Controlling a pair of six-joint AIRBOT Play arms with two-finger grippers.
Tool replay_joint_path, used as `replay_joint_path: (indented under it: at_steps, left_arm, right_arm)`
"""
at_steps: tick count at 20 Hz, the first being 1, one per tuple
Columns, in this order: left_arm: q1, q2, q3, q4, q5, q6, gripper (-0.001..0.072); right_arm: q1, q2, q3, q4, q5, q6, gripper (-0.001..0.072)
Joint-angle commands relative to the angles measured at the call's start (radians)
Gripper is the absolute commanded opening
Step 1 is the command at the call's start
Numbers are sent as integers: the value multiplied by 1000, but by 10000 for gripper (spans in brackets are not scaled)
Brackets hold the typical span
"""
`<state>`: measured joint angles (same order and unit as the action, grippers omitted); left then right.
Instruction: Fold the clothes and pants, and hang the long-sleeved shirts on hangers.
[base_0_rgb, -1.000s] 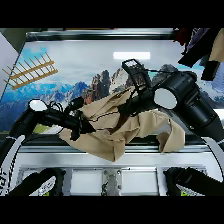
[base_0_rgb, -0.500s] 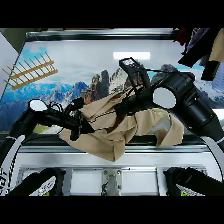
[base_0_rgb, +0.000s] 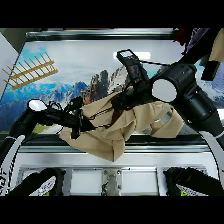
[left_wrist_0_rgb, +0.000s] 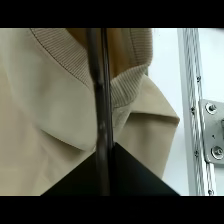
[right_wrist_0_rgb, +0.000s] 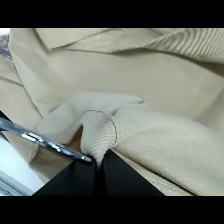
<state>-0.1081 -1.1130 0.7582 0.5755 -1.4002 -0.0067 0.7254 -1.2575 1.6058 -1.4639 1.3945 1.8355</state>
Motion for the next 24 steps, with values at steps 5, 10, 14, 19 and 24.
replay_joint_path:
  at_steps: [5, 10, 14, 19, 24]
  left_arm:
    - [0, 0, 0, -89, 16, 11, 15]
    - [0, 0, 0, -89, 15, 10, 16]
    - [0, 0, 0, -89, 15, 10, 16]
    - [0, 0, 0, -89, 14, 10, 16]
    - [0, 0, 0, -89, 14, 10, 16]
  right_arm:
    - [1, -25, 41, 3, 8, -19, 31]
    - [-1, -23, 41, 3, 93, -56, 693]
    - [-6, -3, 41, 2, 141, -60, 693]
    - [-39, 27, 41, -51, 173, -59, 693]
    - [-69, 35, 41, -50, 203, -61, 693]
